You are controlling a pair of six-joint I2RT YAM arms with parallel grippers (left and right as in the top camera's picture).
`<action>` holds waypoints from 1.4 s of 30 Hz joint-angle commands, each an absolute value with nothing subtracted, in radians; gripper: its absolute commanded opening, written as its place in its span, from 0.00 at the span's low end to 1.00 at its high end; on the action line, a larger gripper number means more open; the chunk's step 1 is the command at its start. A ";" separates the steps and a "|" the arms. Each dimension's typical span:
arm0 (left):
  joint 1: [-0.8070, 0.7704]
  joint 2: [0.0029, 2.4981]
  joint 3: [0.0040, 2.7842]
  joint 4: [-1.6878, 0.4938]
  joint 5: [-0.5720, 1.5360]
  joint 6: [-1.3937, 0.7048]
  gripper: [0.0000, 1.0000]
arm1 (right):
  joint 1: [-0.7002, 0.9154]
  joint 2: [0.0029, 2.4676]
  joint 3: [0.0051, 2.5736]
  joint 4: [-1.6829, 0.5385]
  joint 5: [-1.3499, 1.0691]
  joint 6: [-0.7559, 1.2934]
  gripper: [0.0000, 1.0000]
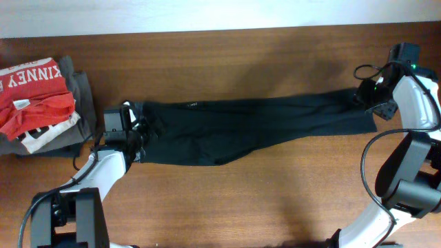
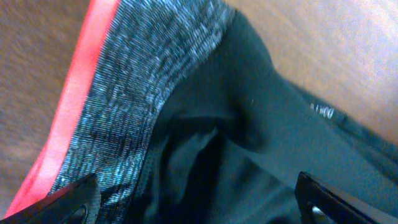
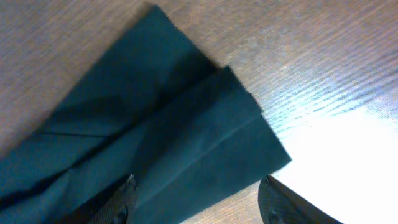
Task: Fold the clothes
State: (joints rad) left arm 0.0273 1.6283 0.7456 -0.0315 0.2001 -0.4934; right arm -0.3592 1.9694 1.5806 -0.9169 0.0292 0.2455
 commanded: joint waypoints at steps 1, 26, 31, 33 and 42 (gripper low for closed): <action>0.026 1.639 0.754 -0.071 0.241 -0.450 0.99 | -0.362 1.987 1.567 -0.916 0.084 0.224 0.62; 0.026 1.724 0.754 -0.225 0.107 -0.416 0.99 | -0.360 1.988 1.508 -0.889 0.083 0.213 0.61; 0.026 1.724 0.754 -0.225 0.107 -0.416 0.99 | -0.361 1.990 1.468 -0.825 0.083 0.214 0.61; 0.026 1.724 0.754 -0.226 0.108 -0.416 0.99 | -0.360 2.000 1.466 -0.796 0.084 0.214 0.61; 0.026 1.724 0.754 -0.225 0.107 -0.416 0.99 | -0.360 2.058 1.466 -0.735 0.080 0.229 0.43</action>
State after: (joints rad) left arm 0.0196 1.6665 0.7940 -0.1875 0.1455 -0.4110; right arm -0.3592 2.0216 1.4742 -0.7460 0.0639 0.2283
